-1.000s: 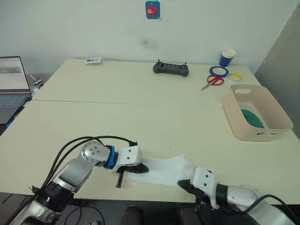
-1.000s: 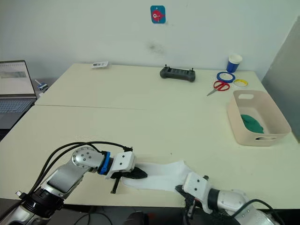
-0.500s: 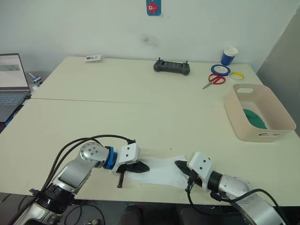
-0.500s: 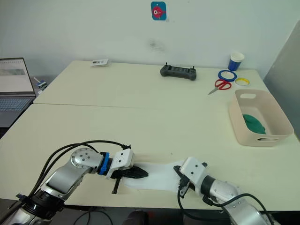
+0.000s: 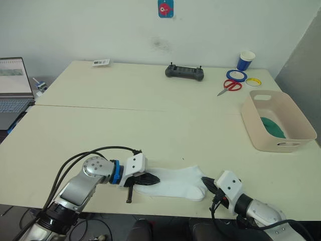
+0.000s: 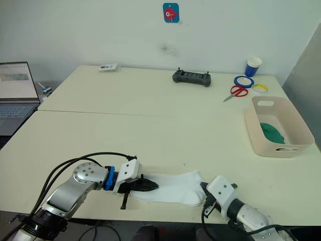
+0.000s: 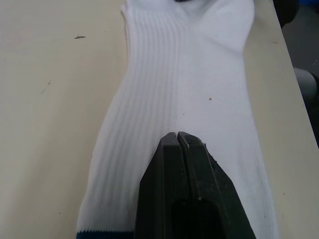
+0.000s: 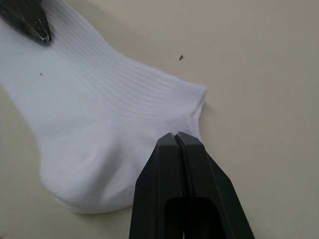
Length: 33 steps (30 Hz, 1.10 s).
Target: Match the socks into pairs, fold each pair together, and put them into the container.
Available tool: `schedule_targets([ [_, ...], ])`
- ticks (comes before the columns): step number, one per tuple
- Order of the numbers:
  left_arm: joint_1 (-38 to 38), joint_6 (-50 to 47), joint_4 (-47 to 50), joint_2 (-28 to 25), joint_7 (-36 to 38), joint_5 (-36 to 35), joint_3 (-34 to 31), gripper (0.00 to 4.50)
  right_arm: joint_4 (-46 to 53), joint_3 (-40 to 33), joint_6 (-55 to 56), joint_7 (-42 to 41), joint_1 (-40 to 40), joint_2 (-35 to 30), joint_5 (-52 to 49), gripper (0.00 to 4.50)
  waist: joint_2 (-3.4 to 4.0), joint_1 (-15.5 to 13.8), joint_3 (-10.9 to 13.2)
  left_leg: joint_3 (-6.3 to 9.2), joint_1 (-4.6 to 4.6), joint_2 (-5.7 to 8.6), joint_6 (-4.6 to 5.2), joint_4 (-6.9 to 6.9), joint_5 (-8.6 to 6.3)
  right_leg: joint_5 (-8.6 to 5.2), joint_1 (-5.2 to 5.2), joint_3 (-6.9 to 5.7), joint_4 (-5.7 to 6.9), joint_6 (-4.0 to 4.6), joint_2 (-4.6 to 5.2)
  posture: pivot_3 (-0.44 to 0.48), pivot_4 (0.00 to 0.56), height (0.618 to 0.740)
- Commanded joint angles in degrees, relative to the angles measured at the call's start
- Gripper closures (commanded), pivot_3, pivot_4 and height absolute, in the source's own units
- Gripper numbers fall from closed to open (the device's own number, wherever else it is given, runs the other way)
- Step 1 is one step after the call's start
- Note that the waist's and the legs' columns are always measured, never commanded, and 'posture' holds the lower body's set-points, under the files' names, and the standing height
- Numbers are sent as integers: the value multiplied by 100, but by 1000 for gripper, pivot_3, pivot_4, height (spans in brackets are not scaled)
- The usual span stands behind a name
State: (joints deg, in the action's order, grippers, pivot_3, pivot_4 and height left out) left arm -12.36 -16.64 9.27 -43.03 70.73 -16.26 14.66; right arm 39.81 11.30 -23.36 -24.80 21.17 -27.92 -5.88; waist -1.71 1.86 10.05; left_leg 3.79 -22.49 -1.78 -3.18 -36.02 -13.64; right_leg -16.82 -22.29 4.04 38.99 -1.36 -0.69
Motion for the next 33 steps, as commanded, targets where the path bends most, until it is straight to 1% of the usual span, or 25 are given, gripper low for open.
schedule_targets([
  [1, -30, -47, 346, -45, 85, -144, -83, 4500, 412, -234, 134, 105, 128, 229, -274, 4452, 0, 3, 0, 0, 0, 0, 0, 0, 0, 0, 0, 0, 0, 0, 0, 0, 150, 740],
  [2, -8, -41, 360, -38, 81, -123, -58, 4500, 433, -262, 114, 99, 164, 284, -323, 4452, 1, 3, 0, 0, -2, 0, 0, 1, 0, 3, 0, 0, -1, -5, 0, 0, 150, 740],
  [5, 64, 38, -74, 237, -212, 194, 172, 4500, 422, -450, -77, 204, 191, 541, -602, 3886, 5, -4, 2, 4, -2, 0, 0, 3, 0, 9, 0, -4, -1, -16, -1, 0, 150, 740],
  [8, 85, 426, -494, 288, -234, 579, 366, 4500, 402, -580, -236, 284, 200, 648, -694, 2941, 2, -6, 1, 4, -2, 2, 0, 2, 0, 8, 0, -4, -1, -15, -1, 0, 150, 740],
  [9, 124, 478, -528, 275, -202, 611, 394, 4500, 379, -619, -289, 318, 224, 659, -688, 2556, 5, -6, -2, 6, -2, 1, 0, 1, 0, 7, 2, -5, -1, -12, -1, 0, 150, 740],
  [10, 151, 504, -547, 268, -185, 619, 408, 4500, 367, -644, -331, 341, 240, 662, -687, 2290, 9, -7, -5, 5, 1, 2, 0, 1, 0, 5, 4, -3, -1, -8, 0, 0, 150, 740],
  [12, 262, 594, -476, 184, -103, 640, 451, 4500, 271, -614, -423, 365, 269, 655, -668, 1548, 14, -6, -10, 2, 3, 3, 0, 1, 0, -1, 5, 1, -1, 1, 1, 0, 150, 740],
  [16, 378, 704, -429, 119, -74, 666, 484, 4500, 128, -355, -621, 362, 172, 639, -624, 209, 19, 6, -14, 0, 8, -1, 0, 3, 0, -3, 6, 4, -1, 6, 1, 0, 150, 740],
  [21, 333, 726, -451, 172, -120, 661, 475, 4500, -228, 3, -848, 544, -3, 664, -348, 209, 20, 4, -19, 1, 9, -2, 0, 6, 0, -7, 5, 2, -1, 11, -1, 0, 150, 740],
  [23, 317, 735, -444, 175, -120, 660, 469, 4500, -268, 54, -886, 556, 11, 663, -328, 596, 16, 5, -22, 0, 9, -2, 0, 6, 0, -6, 5, 2, -1, 11, -1, 0, 150, 740],
  [24, 313, 751, -433, 167, -114, 664, 467, 4500, -247, 77, -913, 528, 41, 647, -352, 840, 14, 5, -25, 0, 10, -1, 0, 5, 0, -6, 6, 3, -1, 11, -1, 0, 150, 740],
  [25, 310, 755, -415, 160, -112, 660, 459, 4500, -220, 106, -914, 503, 76, 614, -350, 1182, 14, 4, -29, 0, 10, -1, 0, 5, 0, -6, 6, 2, -1, 11, -1, 0, 150, 740],
  [28, 286, 664, -286, 174, -128, 568, 397, 4500, -83, 118, -886, 442, 217, 543, -394, 2213, 16, 1, -41, 2, 10, -2, 0, 6, 0, -8, 6, 1, -1, 14, -1, 0, 150, 740],
  [30, 231, 549, -230, 224, -160, 489, 342, 4500, -20, 100, -861, 408, 256, 498, -411, 2975, 17, 0, -41, 3, 9, -2, 0, 8, 0, -10, 6, 0, -1, 16, -1, 0, 150, 740],
  [33, 47, 319, -117, 345, -216, 353, 272, 4500, 104, -59, -835, 394, 264, 516, -544, 4018, 17, -1, -41, 3, 8, 0, 0, 7, -1, -9, 6, 0, -1, 15, -1, 0, 150, 740],
])
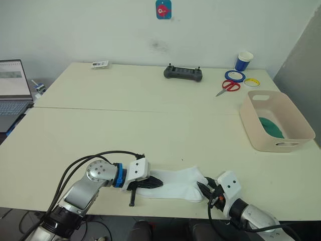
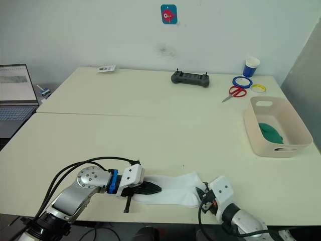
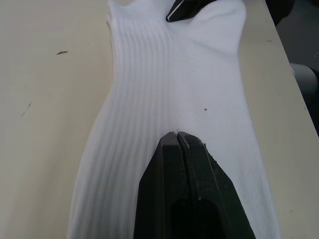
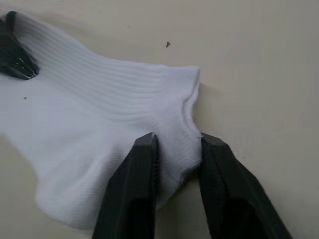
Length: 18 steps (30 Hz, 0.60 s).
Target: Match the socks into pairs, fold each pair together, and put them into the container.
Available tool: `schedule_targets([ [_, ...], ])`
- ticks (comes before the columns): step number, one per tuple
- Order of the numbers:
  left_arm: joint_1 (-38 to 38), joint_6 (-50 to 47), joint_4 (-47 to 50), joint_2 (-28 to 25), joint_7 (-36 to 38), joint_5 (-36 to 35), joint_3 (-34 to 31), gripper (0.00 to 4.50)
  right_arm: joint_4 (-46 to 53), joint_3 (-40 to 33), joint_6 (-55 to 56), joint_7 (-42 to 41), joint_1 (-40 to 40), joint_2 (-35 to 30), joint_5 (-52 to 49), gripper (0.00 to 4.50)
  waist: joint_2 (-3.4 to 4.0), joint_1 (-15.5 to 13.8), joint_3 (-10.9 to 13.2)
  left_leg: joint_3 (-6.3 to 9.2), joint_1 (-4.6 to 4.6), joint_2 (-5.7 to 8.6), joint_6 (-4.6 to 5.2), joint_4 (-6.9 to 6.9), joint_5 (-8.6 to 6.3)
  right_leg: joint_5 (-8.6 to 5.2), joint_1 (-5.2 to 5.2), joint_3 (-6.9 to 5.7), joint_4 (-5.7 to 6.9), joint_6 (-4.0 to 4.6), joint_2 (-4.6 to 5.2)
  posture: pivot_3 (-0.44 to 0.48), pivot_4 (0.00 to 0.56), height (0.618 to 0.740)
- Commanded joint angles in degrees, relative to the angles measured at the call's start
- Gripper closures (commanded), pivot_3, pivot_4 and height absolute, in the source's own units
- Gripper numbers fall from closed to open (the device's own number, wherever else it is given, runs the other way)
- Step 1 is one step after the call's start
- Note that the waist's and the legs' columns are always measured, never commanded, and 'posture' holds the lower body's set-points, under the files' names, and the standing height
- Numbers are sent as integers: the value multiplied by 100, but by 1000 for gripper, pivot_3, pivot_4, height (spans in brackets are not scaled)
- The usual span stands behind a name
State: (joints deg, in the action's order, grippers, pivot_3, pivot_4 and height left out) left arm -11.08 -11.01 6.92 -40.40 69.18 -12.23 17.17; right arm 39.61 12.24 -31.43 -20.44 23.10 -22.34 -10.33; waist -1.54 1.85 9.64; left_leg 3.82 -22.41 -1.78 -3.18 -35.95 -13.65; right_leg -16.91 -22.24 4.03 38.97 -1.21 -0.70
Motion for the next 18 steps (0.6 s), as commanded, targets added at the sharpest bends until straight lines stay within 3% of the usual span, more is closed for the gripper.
schedule_targets([
  [1, -157, -329, 161, 134, -85, -93, 4, 4500, 167, -233, -31, -43, 62, -27, -154, 4460, -1, -2, 1, 0, -1, 1, 0, -1, 0, 1, 0, 0, 0, -1, 0, 0, 150, 740],
  [11, -934, -846, 291, 839, -271, -222, 144, 4500, 529, -1796, -438, -411, -261, -339, -1169, 4460, -4, -15, 20, 7, -22, 13, 0, -11, 1, 27, -3, 1, -1, -48, -3, 0, 150, 740],
  [18, -1215, -928, -169, 1301, -458, 108, 535, 4500, 1404, -2015, -1609, -385, -612, -586, -2494, 4460, 0, 3, 21, 29, -22, 4, 1, -7, 1, 26, -3, -10, 1, -46, -21, 0, 150, 740],
])
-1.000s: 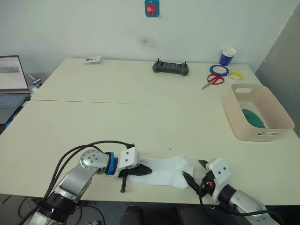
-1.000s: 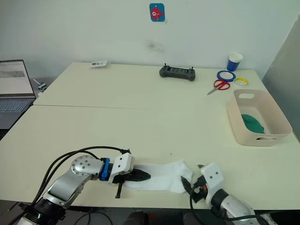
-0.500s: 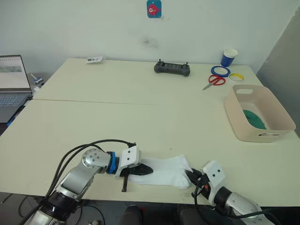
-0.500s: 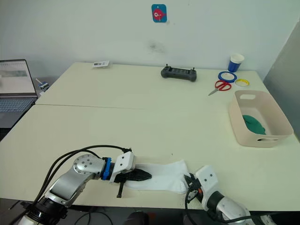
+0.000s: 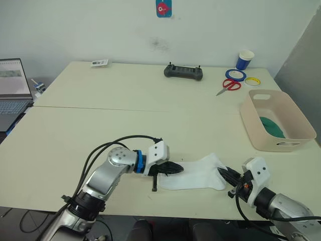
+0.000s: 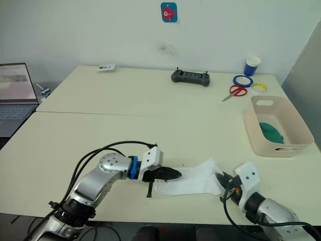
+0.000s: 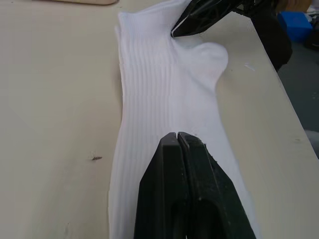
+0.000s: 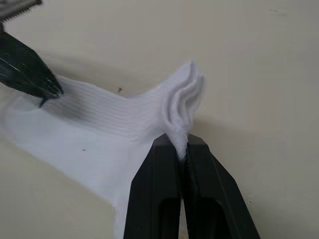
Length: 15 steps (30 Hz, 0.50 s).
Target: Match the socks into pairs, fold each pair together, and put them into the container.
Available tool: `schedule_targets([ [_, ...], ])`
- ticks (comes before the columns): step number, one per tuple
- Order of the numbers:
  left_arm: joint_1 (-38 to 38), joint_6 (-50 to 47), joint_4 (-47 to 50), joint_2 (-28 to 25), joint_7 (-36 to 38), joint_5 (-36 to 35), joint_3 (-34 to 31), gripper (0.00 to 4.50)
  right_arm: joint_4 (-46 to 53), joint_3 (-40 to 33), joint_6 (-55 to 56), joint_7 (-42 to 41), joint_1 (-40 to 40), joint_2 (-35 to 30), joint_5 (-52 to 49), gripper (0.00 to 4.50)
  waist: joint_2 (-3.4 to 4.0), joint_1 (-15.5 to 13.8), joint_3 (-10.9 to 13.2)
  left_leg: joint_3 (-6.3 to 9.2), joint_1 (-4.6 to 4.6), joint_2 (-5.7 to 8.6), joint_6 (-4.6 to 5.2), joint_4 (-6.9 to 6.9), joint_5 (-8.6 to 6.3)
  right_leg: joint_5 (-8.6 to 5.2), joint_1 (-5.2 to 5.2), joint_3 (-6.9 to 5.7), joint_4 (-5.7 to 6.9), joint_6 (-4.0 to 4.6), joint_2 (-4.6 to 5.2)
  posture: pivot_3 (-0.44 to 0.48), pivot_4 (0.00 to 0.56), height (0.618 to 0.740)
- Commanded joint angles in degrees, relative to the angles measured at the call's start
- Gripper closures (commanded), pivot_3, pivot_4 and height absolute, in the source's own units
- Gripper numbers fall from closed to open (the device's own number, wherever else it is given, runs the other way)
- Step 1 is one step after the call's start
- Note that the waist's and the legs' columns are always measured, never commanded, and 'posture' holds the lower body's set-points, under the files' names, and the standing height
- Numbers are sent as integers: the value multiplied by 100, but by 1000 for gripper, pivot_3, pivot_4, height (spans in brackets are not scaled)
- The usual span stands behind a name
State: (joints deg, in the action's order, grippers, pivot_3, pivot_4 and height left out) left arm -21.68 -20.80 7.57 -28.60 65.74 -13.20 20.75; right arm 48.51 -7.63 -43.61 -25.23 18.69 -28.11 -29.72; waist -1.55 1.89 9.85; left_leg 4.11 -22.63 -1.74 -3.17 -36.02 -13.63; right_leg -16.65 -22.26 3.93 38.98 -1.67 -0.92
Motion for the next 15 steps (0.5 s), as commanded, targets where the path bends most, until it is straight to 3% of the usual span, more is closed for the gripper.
schedule_targets([
  [1, -214, 82, -429, 192, -217, 334, 245, 4500, 594, -7, -562, 176, -261, 0, -729, 4460, 0, 0, 0, 1, 0, 0, 0, -1, 0, 0, 1, -1, 0, 0, 0, 0, 150, 740],
  [6, -242, 375, -859, 152, -124, 701, 517, 4500, 695, 182, -1191, 500, -647, 16, -1263, 4460, -1, -3, 0, -1, -2, 6, 0, -6, 0, 3, 3, 4, -1, -4, 2, 0, 150, 740],
  [10, -202, -96, -266, -15, 147, 66, 86, 4500, 476, 485, -1523, 749, -1090, 103, -1415, 4460, 0, 12, 1, 0, -4, 3, 0, -4, 0, 3, 0, 3, -2, -4, 1, 0, 150, 740],
  [15, -259, -103, 101, -625, 565, 6, 2, 4500, 151, 806, -1753, 739, -1659, 26, -1409, 4460, 4, 14, 5, 1, -5, 2, 0, -3, 0, 2, -2, 1, -1, -2, 1, 0, 150, 740],
])
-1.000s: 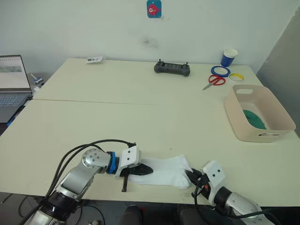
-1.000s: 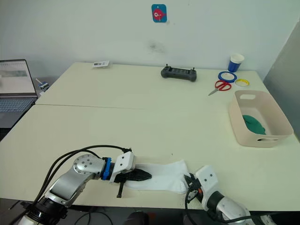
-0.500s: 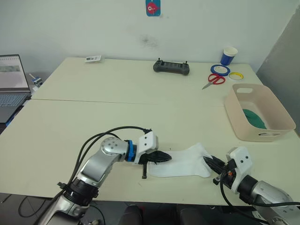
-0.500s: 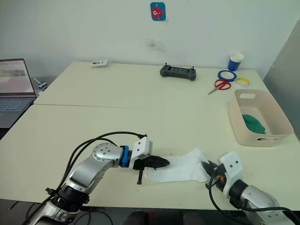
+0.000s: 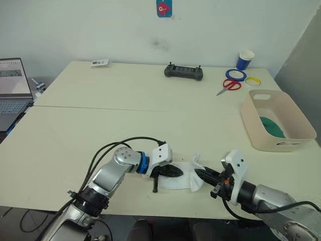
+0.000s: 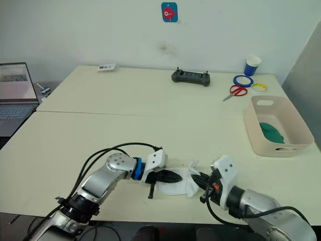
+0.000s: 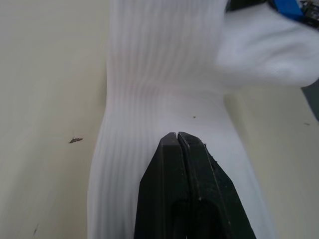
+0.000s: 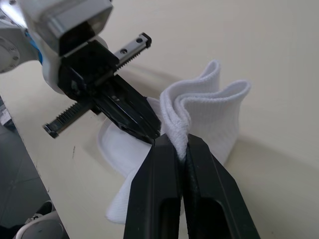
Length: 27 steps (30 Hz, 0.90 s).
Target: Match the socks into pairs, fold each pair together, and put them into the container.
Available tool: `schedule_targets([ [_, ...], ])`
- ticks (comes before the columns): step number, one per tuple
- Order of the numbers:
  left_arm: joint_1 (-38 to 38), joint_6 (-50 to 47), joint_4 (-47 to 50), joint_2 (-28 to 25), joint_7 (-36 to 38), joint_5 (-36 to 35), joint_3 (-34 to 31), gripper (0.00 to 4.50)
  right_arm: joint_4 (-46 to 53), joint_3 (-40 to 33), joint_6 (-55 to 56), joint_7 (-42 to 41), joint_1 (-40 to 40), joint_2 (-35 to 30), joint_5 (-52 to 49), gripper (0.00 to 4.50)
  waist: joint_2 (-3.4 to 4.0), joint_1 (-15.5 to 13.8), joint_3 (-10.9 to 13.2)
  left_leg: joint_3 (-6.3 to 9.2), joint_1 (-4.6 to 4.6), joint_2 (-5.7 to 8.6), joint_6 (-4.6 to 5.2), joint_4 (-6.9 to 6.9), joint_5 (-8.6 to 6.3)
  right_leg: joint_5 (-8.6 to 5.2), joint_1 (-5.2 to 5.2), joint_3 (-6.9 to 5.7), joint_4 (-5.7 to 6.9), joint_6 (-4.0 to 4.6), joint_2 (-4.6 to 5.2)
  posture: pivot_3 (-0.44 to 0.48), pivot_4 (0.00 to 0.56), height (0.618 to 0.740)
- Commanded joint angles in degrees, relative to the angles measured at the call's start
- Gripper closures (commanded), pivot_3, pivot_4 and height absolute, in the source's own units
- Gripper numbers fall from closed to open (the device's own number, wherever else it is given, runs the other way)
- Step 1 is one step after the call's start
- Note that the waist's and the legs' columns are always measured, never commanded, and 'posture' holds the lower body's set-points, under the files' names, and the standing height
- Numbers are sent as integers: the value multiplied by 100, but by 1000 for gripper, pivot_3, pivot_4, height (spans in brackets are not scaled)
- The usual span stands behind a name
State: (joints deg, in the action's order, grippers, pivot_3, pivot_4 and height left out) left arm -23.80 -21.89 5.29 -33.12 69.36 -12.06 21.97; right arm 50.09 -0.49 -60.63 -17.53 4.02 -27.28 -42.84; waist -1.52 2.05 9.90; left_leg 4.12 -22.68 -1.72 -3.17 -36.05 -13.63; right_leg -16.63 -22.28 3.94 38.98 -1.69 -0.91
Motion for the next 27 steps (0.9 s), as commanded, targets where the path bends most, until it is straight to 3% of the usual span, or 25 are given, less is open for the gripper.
schedule_targets([
  [1, -26, -5, 349, -213, 199, -109, -108, 4500, -54, 124, -127, -37, -273, -68, -151, 4460, 2, -7, 2, 0, 0, 0, 0, 0, 0, 0, 0, 0, -1, 0, 0, 0, 150, 740],
  [10, 208, 462, -130, -211, -131, 266, -57, 4500, -762, 717, -957, 245, -1469, 507, -413, 4460, 3, -13, 4, 5, -5, -1, 0, 1, 0, -1, -4, -6, -2, 2, -1, 0, 150, 740],
  [27, 298, 449, 25, -523, -94, 98, -477, 4500, -1821, 1396, -877, -140, -2098, 751, -110, 4460, 5, -2, 6, 6, -8, -1, 1, 1, 0, -1, -6, -9, -2, 2, 0, 0, 150, 740],
])
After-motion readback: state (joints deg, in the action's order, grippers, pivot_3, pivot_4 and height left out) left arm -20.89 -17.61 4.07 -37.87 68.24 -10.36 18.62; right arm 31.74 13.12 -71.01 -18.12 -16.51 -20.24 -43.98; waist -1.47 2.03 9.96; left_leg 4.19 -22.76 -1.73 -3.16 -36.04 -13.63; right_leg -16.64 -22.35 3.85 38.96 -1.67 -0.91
